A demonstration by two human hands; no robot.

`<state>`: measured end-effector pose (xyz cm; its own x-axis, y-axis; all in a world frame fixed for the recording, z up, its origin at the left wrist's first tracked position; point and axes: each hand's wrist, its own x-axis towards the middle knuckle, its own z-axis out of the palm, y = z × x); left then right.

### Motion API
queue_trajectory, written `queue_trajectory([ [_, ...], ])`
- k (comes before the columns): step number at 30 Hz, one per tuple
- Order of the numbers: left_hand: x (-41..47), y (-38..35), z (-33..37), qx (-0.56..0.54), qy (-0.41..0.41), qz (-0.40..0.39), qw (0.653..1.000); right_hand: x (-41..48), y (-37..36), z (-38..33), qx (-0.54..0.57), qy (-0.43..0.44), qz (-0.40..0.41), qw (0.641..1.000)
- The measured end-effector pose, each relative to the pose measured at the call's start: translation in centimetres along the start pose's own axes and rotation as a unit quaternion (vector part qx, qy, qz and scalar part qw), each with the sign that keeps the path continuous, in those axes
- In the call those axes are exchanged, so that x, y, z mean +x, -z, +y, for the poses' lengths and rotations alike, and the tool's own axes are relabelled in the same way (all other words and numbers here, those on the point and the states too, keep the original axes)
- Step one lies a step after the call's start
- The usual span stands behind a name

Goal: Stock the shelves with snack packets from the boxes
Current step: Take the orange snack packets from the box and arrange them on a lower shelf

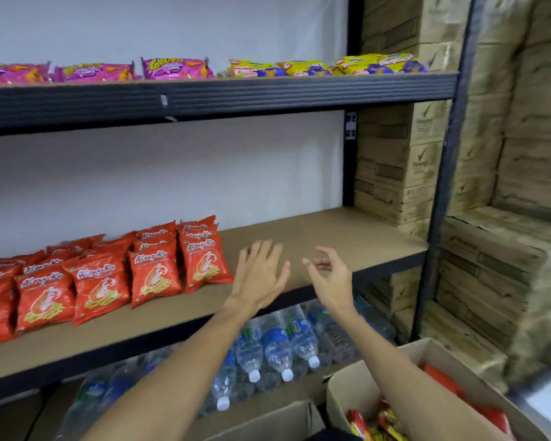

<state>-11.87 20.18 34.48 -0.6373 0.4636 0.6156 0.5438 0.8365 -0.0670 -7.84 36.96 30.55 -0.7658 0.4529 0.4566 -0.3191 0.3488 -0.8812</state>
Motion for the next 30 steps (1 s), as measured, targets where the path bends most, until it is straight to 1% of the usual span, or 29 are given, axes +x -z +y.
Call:
queue_trajectory([
  [3,0.8,-2.2,5.9,-0.030,-0.054,-0.014,0.998,-1.2,5.9,2.5,-0.030,-0.029,0.026,0.999],
  [7,0.8,-6.2,14.2,-0.104,-0.086,-0.064,0.989,-4.2,13.7,6.9,-0.075,-0.080,0.064,0.992],
  [10,0.0,-9.4,19.5,-0.158,-0.110,-0.120,0.974,-7.1,18.6,10.4,-0.083,-0.132,0.084,0.984],
  [14,-1.8,-14.1,24.2,-0.187,-0.135,-0.209,0.950,-10.5,23.1,14.1,-0.097,-0.184,0.113,0.972],
  [17,-3.2,-17.8,26.4,-0.196,-0.133,-0.293,0.926,-12.3,25.2,17.2,-0.128,-0.223,0.115,0.960],
  [22,-5.3,-23.5,28.0,-0.213,-0.119,-0.430,0.869,-14.7,25.6,22.4,-0.155,-0.296,0.094,0.938],
  [23,-5.7,-24.6,28.1,-0.204,-0.122,-0.447,0.862,-15.1,25.4,23.2,-0.160,-0.304,0.095,0.934],
  [25,-6.7,-26.7,28.2,-0.205,-0.098,-0.482,0.846,-16.0,24.9,24.7,-0.172,-0.319,0.098,0.927],
  [27,-7.6,-28.6,28.3,-0.211,-0.087,-0.497,0.837,-16.8,24.3,25.4,-0.192,-0.324,0.095,0.921],
  [30,-8.6,-30.5,28.8,-0.215,-0.069,-0.513,0.828,-17.9,23.5,26.4,-0.217,-0.307,0.078,0.923],
])
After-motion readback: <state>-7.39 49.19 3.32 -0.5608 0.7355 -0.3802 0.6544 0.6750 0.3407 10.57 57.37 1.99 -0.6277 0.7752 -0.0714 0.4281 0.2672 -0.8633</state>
